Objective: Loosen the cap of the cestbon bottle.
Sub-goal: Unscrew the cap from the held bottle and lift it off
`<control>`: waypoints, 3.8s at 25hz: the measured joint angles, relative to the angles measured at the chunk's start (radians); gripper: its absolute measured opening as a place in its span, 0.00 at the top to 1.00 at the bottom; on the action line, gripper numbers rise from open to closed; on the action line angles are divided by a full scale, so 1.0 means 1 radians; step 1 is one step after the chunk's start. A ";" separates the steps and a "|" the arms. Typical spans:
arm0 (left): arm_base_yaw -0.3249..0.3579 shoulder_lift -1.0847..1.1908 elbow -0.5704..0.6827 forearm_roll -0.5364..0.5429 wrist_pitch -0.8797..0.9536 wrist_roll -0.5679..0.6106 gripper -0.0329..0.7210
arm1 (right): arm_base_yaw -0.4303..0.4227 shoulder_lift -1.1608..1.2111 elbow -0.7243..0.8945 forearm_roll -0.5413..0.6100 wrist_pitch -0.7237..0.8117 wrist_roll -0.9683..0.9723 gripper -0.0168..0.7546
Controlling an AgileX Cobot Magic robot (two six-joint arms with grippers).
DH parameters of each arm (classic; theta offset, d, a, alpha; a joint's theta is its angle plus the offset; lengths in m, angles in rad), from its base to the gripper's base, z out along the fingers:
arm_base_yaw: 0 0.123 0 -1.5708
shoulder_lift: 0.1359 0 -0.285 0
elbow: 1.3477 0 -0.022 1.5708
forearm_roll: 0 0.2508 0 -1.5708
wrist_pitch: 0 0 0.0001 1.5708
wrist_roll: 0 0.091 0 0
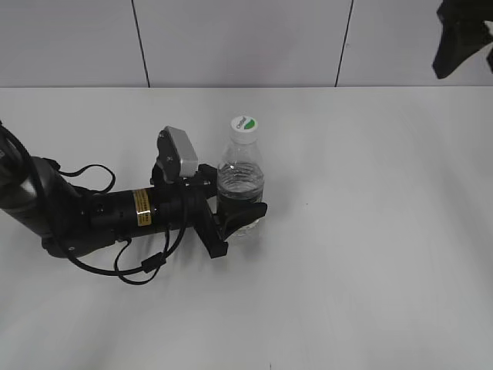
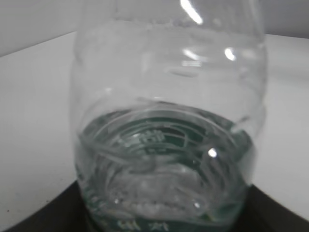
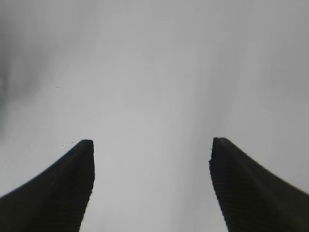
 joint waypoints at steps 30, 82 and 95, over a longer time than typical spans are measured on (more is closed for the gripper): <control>0.000 0.000 0.000 -0.003 0.001 0.000 0.41 | 0.431 0.194 -0.264 0.091 0.012 0.058 0.25; 0.000 0.000 0.000 -0.021 0.003 0.000 0.41 | 0.475 0.332 -0.268 0.155 0.012 0.413 0.36; -0.003 0.000 0.000 -0.012 0.003 0.000 0.41 | 0.475 0.332 -0.268 0.150 0.011 0.408 0.36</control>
